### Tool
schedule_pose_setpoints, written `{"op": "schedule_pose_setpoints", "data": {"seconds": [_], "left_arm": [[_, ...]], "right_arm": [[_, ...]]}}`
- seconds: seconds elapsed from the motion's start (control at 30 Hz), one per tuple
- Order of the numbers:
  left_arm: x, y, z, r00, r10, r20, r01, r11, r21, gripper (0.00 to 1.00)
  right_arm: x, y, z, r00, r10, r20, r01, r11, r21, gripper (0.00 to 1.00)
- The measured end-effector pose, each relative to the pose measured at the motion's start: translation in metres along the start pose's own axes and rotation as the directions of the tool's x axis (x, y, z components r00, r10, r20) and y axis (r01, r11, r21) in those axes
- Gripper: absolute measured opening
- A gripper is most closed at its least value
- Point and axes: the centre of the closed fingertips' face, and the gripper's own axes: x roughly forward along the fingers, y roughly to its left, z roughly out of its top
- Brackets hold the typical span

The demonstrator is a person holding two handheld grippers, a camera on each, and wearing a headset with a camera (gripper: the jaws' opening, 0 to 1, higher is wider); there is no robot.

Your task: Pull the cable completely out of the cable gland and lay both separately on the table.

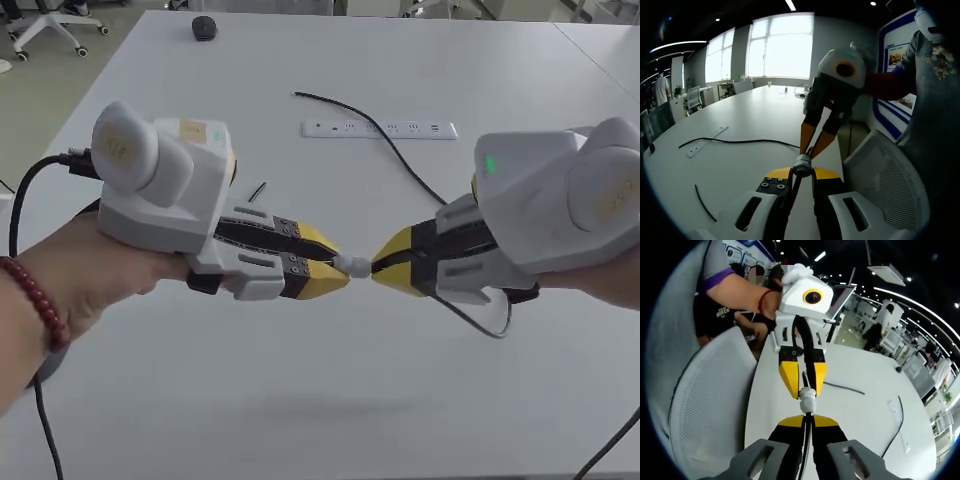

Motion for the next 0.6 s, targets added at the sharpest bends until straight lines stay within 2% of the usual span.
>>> {"op": "schedule_pose_setpoints", "data": {"seconds": [0.2, 0.43, 0.6], "left_arm": [[-0.004, 0.003, -0.003, 0.9999, 0.009, -0.005, -0.009, 1.000, 0.004, 0.16], [-0.006, 0.005, -0.004, 0.9998, 0.017, -0.010, -0.017, 1.000, 0.007, 0.16], [-0.008, 0.005, -0.003, 0.9998, 0.017, -0.009, -0.017, 1.000, 0.008, 0.16]], "right_arm": [[-0.004, 0.000, -0.020, 0.9991, -0.007, -0.041, 0.008, 1.000, 0.012, 0.00], [-0.007, 0.000, -0.058, 0.9935, -0.016, -0.113, 0.023, 0.998, 0.059, 0.00], [-0.008, 0.000, -0.087, 0.9857, -0.010, -0.168, 0.027, 0.995, 0.095, 0.00]]}}
